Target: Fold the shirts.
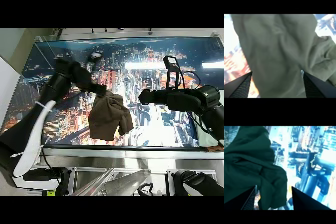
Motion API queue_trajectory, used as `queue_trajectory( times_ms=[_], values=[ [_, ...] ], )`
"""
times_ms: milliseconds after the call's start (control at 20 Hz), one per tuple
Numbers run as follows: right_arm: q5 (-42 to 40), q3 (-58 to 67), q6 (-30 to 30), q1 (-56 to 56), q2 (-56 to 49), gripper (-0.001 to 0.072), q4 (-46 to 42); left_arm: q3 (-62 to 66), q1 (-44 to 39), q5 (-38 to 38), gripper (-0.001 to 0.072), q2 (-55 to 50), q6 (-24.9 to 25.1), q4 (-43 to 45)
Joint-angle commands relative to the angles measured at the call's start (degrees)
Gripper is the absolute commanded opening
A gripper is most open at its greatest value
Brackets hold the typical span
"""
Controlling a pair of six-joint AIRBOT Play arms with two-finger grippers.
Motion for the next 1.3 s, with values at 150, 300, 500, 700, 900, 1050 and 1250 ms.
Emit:
queue_trajectory(
  times_ms=[150, 300, 500, 700, 900, 1050, 1250],
  values=[
    [-5.29, 0.00, -6.73, -5.44, -10.23, 0.0497, 9.14, -17.79, 11.93, 8.28, 0.0691, 16.59, -0.61, -13.84],
    [-8.33, -0.02, -13.66, -3.02, -17.97, 0.0497, 14.32, -42.86, 7.74, -1.92, 0.0691, 26.71, -2.12, -18.25],
    [-7.85, 0.00, -16.17, 2.51, -24.81, 0.0497, 18.23, -66.69, -5.22, -23.04, 0.0690, 33.90, -8.68, -26.80],
    [-5.60, 0.02, -19.12, 4.79, -26.38, 0.0497, 23.45, -72.26, -14.45, -39.80, 0.0690, 33.42, -15.56, -28.39],
    [-4.33, 0.02, -19.10, 4.94, -27.36, 0.0496, 23.34, -65.59, -15.93, -43.76, 0.0690, 22.69, -14.34, -28.11],
    [-4.26, 0.04, -19.12, 4.94, -29.00, 0.0497, 23.37, -58.82, -15.91, -42.95, 0.0690, 15.50, -12.33, -27.10],
    [-4.26, 0.07, -19.28, 4.85, -29.38, 0.0344, 23.34, -51.65, -15.93, -40.57, 0.0469, 9.40, -10.91, -25.73]
  ],
)
